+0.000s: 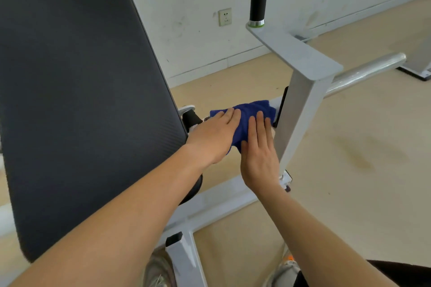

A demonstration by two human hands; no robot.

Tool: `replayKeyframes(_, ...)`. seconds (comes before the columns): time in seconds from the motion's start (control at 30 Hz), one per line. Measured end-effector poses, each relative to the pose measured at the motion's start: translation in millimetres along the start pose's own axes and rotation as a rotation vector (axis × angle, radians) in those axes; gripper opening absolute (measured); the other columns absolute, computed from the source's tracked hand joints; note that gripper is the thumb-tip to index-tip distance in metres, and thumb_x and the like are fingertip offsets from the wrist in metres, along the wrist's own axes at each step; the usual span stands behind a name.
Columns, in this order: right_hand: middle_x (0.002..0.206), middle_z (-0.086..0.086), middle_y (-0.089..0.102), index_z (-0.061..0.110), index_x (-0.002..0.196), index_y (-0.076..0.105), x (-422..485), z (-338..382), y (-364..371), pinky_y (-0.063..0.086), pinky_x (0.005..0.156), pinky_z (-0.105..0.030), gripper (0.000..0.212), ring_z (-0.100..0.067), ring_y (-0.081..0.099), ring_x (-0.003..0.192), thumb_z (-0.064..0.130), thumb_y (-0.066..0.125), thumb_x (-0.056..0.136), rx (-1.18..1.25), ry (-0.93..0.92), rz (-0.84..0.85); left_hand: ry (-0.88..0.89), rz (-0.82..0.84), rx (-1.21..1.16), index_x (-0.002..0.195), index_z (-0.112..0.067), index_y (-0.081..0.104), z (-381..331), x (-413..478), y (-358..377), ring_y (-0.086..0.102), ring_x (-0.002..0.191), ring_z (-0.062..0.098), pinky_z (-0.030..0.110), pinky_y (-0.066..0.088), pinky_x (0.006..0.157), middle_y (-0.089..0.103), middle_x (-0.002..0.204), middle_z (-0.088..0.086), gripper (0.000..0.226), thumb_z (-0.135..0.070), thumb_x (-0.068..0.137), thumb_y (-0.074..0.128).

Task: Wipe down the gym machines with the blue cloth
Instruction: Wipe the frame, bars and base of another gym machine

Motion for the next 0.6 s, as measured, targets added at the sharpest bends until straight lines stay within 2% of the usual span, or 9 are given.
replayKeyframes(0.07, 0.165, -0.010, 0.001, 0.005, 0.157, 0.013, -12, 0, 6, 0.015, 0.124, -0.043, 0.057, -0.024, -0.003, 0.153, 0.024, 0.025, 0.104, 0.023, 0.029, -0.003, 0.047, 0.017, -0.029, 0.157, -0.015, 0.001, -1, 7, -1, 0.012, 0.151, 0.019, 0.038, 0.027, 0.118, 0.004, 0.165, 0.001, 0.059, -0.020, 0.106, 0.031)
replayKeyframes(0.13, 0.165, -0.014, 0.001, 0.003, 0.157, 0.012, -10, -1, 8, 0.016, 0.124, -0.045, 0.058, -0.029, -0.001, 0.153, 0.025, 0.022, 0.104, 0.023, 0.024, 0.003, 0.032, 0.024, -0.139, 0.157, -0.019, 0.010, 2, 19, -6, 0.025, 0.146, 0.021, 0.033, 0.030, 0.114, 0.017, 0.164, 0.000, 0.053, -0.024, 0.107, 0.027)
replayKeyframes(0.23, 0.164, -0.018, 0.007, -0.001, 0.155, 0.016, 12, -2, 3, 0.017, 0.123, -0.048, 0.057, -0.035, 0.004, 0.153, 0.024, 0.022, 0.104, 0.052, 0.060, -0.024, -0.039, 0.064, -0.272, 0.154, -0.031, 0.027, 10, 43, -10, 0.046, 0.132, 0.026, 0.034, 0.038, 0.102, 0.044, 0.152, 0.001, 0.047, -0.032, 0.106, 0.027)
replayKeyframes(0.3, 0.163, -0.021, 0.013, -0.005, 0.153, 0.022, 29, -4, 0, 0.019, 0.122, -0.051, 0.056, -0.036, 0.006, 0.152, 0.023, 0.020, 0.105, 0.073, 0.079, -0.042, -0.042, 0.109, -0.338, 0.146, -0.031, 0.043, 12, 60, -12, 0.052, 0.125, 0.024, 0.034, 0.040, 0.098, 0.055, 0.141, 0.001, 0.042, -0.030, 0.106, 0.030)
replayKeyframes(0.37, 0.163, -0.021, 0.012, -0.005, 0.153, 0.021, 37, -6, -1, 0.018, 0.121, -0.052, 0.056, -0.036, 0.004, 0.153, 0.023, 0.018, 0.105, 0.081, 0.079, -0.045, -0.027, 0.154, -0.396, 0.141, -0.031, 0.050, 11, 72, -15, 0.053, 0.121, 0.021, 0.030, 0.038, 0.094, 0.059, 0.136, -0.001, 0.040, -0.028, 0.106, 0.031)
replayKeyframes(0.43, 0.164, -0.020, 0.008, -0.001, 0.155, 0.013, 29, -6, 0, 0.016, 0.122, -0.051, 0.055, -0.035, 0.002, 0.153, 0.022, 0.018, 0.105, 0.111, 0.092, -0.059, 0.002, 0.158, -0.362, 0.146, -0.036, 0.044, 9, 75, -16, 0.051, 0.126, 0.022, 0.028, 0.036, 0.094, 0.054, 0.142, -0.003, 0.041, -0.030, 0.106, 0.032)
replayKeyframes(0.5, 0.165, -0.016, 0.002, 0.004, 0.155, 0.002, 11, -3, 3, 0.015, 0.123, -0.049, 0.056, -0.031, -0.001, 0.154, 0.017, 0.021, 0.105, 0.181, 0.125, -0.055, 0.043, 0.110, -0.274, 0.152, -0.041, 0.028, 7, 64, -13, 0.045, 0.134, 0.022, 0.028, 0.035, 0.097, 0.041, 0.153, -0.007, 0.047, -0.032, 0.106, 0.034)
replayKeyframes(0.6, 0.166, -0.013, 0.000, 0.003, 0.157, 0.005, -13, 4, 8, 0.017, 0.123, -0.047, 0.058, -0.025, -0.001, 0.154, 0.013, 0.029, 0.106, 0.274, 0.117, -0.044, 0.137, 0.009, -0.071, 0.156, -0.037, 0.012, -2, 35, -7, 0.033, 0.142, 0.017, 0.033, 0.042, 0.100, 0.012, 0.163, -0.013, 0.060, -0.030, 0.103, 0.041)
Point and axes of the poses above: each hand's wrist, its own x-axis towards the middle knuckle, its own y-axis out of the palm, z = x × y, the point moved 6 cm from there along x, towards the middle knuckle
